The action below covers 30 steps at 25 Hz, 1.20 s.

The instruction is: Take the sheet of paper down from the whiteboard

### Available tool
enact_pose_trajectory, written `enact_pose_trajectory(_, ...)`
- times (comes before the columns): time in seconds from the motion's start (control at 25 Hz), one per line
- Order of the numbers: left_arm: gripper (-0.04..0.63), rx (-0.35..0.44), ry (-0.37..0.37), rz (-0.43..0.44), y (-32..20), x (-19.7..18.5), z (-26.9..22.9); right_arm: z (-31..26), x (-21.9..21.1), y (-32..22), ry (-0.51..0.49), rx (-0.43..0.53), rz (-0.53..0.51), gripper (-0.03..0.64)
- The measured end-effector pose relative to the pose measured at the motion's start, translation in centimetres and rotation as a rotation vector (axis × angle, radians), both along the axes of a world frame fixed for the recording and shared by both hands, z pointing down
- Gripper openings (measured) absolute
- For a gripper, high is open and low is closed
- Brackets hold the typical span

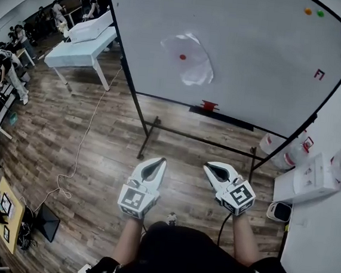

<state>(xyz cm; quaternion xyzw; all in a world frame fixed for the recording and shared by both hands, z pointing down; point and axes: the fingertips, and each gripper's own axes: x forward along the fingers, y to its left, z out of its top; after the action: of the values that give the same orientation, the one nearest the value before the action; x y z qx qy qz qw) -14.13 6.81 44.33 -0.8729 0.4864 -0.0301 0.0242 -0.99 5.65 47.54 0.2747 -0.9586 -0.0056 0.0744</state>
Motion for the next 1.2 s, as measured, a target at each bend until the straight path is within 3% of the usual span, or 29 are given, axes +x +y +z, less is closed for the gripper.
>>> enact_pose_trajectory(0.76,0.011,0.010,0.012,0.043,-5.2,-6.1,1.1,1.2,-5.8,-4.4,-0.002,-0.007,0.062,0.003)
enact_pose_trajectory(1.2,0.011,-0.018,-0.014,0.051,-8.1,-5.5,1.9,1.8,-5.0,-7.7,-0.001,-0.023,0.061,0.003)
